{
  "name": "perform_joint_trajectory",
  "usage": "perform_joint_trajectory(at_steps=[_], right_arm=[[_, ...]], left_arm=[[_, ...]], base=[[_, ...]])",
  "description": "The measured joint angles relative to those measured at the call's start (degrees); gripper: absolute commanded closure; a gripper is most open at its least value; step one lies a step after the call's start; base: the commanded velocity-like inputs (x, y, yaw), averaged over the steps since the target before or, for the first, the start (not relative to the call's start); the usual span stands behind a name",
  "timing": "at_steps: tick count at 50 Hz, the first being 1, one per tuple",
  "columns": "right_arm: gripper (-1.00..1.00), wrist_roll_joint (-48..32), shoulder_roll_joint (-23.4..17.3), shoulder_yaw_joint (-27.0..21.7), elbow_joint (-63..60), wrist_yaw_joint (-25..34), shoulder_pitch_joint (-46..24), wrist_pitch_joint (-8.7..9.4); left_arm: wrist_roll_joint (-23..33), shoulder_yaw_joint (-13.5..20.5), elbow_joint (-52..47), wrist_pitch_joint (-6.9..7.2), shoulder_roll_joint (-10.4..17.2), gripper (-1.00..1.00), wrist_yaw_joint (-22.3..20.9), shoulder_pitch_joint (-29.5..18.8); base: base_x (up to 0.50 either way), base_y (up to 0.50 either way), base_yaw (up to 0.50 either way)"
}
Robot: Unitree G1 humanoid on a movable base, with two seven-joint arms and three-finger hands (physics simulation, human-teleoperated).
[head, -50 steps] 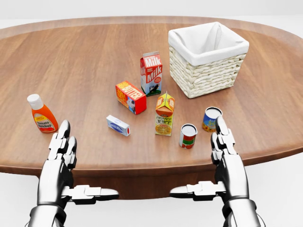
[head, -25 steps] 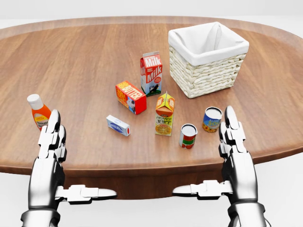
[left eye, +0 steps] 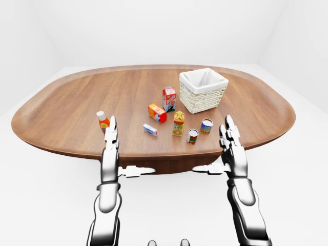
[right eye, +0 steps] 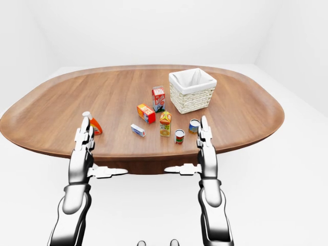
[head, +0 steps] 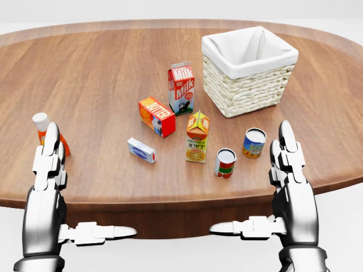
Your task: Pick up the alphabet soup and the tomato sauce, and put them in the basket.
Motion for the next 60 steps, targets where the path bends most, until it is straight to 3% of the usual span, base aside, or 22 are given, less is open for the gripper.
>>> perform_joint_trajectory(at_steps=[33,60], right_arm=[[-1.0,0.8,0.4,-0.5,-5.3,-0.8,1.6,0.0],[-1.0,0.6,0.3,-0.5,-5.2,-0.9,1.5,0.0]], left_arm=[[4.3,-0.1,-5.9,0.0,-0.3,-1.0,2.1,2.0],[4.4,0.0,-5.6,0.0,-0.2,-1.0,2.3,2.0]], base=[[0.0,0.0,0.0],[0.23,0.0,0.0]])
